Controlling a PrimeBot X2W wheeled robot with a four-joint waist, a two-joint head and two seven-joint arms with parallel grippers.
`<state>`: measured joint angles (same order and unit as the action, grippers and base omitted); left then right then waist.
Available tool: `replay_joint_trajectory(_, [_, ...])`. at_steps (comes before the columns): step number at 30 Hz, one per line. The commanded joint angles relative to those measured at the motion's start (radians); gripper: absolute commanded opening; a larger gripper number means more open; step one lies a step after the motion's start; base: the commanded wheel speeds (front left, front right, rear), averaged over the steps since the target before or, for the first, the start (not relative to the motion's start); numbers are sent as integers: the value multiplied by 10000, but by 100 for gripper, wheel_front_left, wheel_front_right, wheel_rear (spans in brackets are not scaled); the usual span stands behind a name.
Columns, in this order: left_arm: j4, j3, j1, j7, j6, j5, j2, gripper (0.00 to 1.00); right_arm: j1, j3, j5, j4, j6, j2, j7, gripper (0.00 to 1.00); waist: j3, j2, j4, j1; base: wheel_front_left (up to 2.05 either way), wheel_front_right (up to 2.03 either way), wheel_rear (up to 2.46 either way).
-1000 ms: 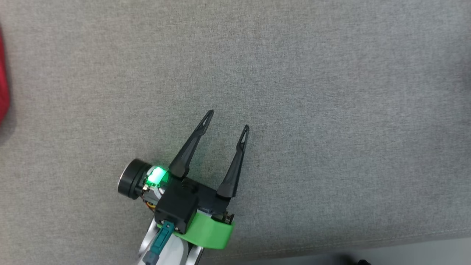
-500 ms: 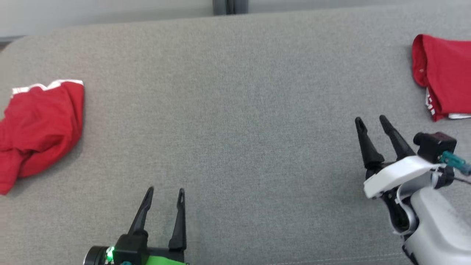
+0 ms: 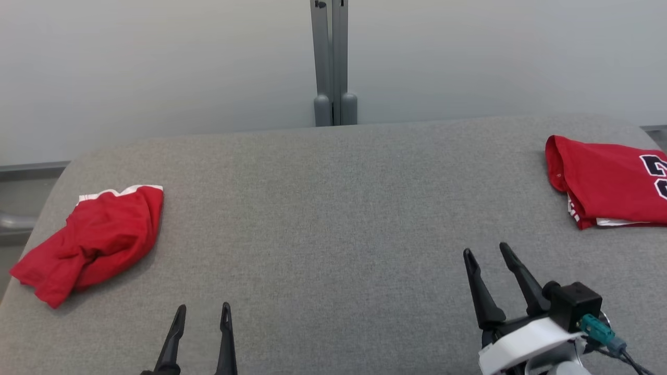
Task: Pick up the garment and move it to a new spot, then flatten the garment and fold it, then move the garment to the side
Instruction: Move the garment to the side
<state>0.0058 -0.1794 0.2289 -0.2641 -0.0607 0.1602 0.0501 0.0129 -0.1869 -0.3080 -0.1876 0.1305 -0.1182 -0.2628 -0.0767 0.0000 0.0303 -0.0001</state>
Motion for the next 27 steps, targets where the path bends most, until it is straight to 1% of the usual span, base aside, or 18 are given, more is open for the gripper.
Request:
replay_joint_trajectory(1, [-60, 130, 246, -1, 46, -98, 13, 100, -380, 3, 115, 183, 3, 68, -24, 100, -533, 0, 0, 1, 0, 0, 0])
replay_joint_trajectory(4, [-132, 261, 444, -1, 126, -113, 10, 100, -913, 144, 277, 639, 3, 181, -26, 100, -664, 0, -17, 1, 0, 0, 0])
replay_joint_trajectory(9, [-159, 326, 714, 0, 234, -203, 11, 100, -1589, 349, 351, 642, 4, 310, -26, 100, -813, 0, -47, 1, 0, 0, 0])
replay_joint_trajectory(14, [-153, 350, 884, -1, 398, -399, 10, 100, -1773, 467, 370, 551, 3, 396, -26, 100, -888, 0, -92, 1, 0, 0, 0])
replay_joint_trajectory(27, [80, 276, 928, -1, 577, -498, 10, 100, -1918, 591, 391, 456, 3, 469, -27, 100, -926, 0, 13, 1, 0, 0, 0])
